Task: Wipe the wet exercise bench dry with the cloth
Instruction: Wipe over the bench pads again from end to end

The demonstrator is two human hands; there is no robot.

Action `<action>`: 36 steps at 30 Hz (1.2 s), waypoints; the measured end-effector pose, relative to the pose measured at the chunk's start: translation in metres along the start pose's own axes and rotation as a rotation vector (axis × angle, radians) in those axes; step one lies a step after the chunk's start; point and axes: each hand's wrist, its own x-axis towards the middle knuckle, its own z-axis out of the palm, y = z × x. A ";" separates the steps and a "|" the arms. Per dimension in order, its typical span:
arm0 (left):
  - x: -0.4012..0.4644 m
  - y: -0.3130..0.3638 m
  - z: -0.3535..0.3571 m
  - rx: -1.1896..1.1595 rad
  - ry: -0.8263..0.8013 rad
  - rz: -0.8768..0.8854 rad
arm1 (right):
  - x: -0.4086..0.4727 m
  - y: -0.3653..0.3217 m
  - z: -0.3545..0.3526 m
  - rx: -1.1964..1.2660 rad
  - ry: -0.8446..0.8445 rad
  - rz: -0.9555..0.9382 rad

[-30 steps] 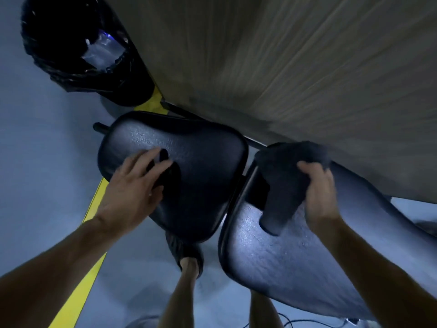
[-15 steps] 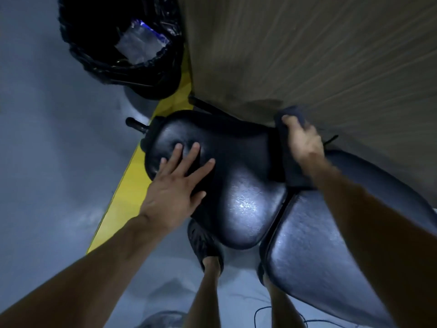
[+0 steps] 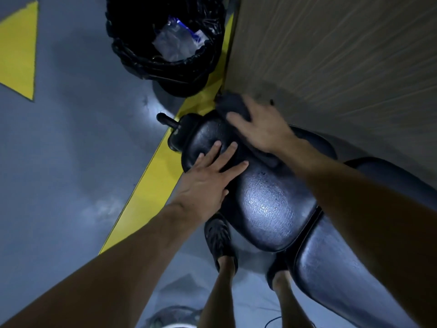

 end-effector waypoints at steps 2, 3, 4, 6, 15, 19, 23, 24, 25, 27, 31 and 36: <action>0.000 -0.001 0.002 -0.032 0.018 0.003 | -0.025 0.043 -0.012 -0.086 0.049 0.153; -0.001 -0.001 0.002 -0.048 0.032 0.001 | -0.038 0.060 -0.019 -0.097 0.079 0.208; -0.001 -0.001 0.004 -0.060 0.036 -0.005 | -0.050 0.071 -0.024 -0.075 0.109 0.243; -0.002 -0.001 0.005 -0.073 0.039 -0.006 | -0.069 0.080 -0.021 0.019 0.226 0.263; -0.042 -0.041 -0.008 -0.447 0.463 -0.204 | -0.150 -0.009 0.101 -0.366 0.080 -0.332; -0.079 -0.067 -0.001 -0.407 0.442 -0.324 | -0.128 0.010 0.091 -0.415 -0.064 -0.710; -0.103 -0.076 0.015 -0.431 0.435 -0.405 | -0.062 -0.011 0.075 -0.353 -0.009 -0.636; -0.107 -0.075 0.019 -0.439 0.434 -0.409 | -0.045 -0.022 0.076 -0.314 0.049 -0.566; -0.109 -0.073 0.023 -0.449 0.432 -0.414 | -0.029 -0.036 0.078 -0.274 0.111 -0.472; -0.113 -0.068 0.029 -0.459 0.429 -0.427 | -0.005 -0.065 0.084 -0.232 0.228 -0.245; -0.107 -0.049 0.032 -0.436 0.436 -0.442 | -0.018 -0.087 0.105 -0.240 0.279 -0.066; -0.079 -0.014 0.027 -0.371 0.389 -0.315 | -0.090 -0.033 0.108 -0.299 0.196 -0.290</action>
